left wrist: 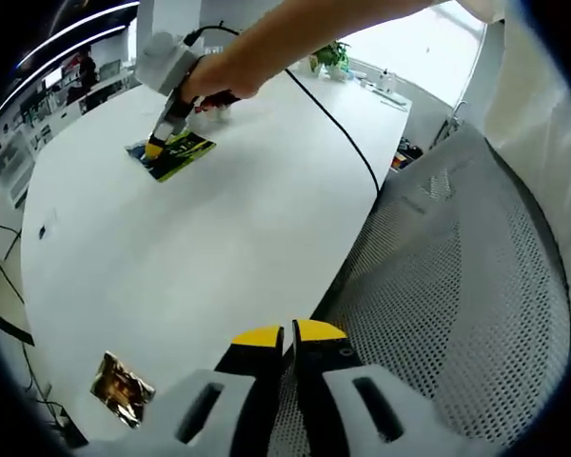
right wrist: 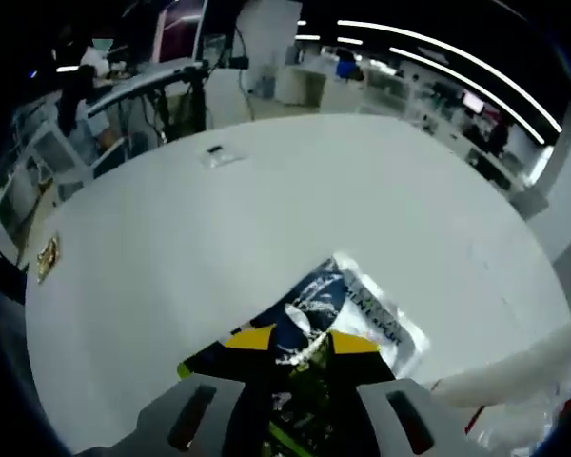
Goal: Arrange the skincare products in the storage area until every visible bottle or jar stands upright without overlapping.
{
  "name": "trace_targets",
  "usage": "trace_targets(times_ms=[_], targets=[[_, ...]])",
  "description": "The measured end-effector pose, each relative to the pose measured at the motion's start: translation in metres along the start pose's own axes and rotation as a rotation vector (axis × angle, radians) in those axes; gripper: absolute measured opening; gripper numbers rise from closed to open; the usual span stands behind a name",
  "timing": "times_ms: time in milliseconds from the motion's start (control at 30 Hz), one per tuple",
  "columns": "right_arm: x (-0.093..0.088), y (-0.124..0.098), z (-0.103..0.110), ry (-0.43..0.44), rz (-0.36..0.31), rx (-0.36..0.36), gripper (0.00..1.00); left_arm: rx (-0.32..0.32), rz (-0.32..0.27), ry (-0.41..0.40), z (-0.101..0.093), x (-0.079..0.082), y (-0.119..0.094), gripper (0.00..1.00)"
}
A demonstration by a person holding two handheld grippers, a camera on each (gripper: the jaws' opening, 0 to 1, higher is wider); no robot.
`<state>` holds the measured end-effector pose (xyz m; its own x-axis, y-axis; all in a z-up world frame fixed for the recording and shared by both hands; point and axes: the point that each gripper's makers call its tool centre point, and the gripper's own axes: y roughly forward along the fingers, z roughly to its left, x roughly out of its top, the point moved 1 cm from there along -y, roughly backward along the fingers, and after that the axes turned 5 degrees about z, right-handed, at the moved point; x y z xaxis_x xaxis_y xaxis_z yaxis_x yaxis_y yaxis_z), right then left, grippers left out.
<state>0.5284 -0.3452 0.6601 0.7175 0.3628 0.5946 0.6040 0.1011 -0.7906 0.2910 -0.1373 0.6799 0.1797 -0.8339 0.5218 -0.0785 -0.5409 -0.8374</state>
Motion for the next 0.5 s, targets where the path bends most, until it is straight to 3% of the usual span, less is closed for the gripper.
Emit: trace_targets(times_ms=[100, 267, 500], targets=[[0.012, -0.022, 0.012, 0.060, -0.115, 0.031, 0.20, 0.005, -0.013, -0.006, 0.002, 0.002, -0.001, 0.00], [0.000, -0.070, 0.038, 0.099, -0.204, 0.082, 0.20, 0.002, -0.016, -0.005, 0.001, 0.003, -0.001, 0.00], [-0.055, -0.137, 0.083, 0.147, -0.216, 0.156, 0.29, 0.006, -0.026, -0.009, 0.002, 0.004, -0.002, 0.03]])
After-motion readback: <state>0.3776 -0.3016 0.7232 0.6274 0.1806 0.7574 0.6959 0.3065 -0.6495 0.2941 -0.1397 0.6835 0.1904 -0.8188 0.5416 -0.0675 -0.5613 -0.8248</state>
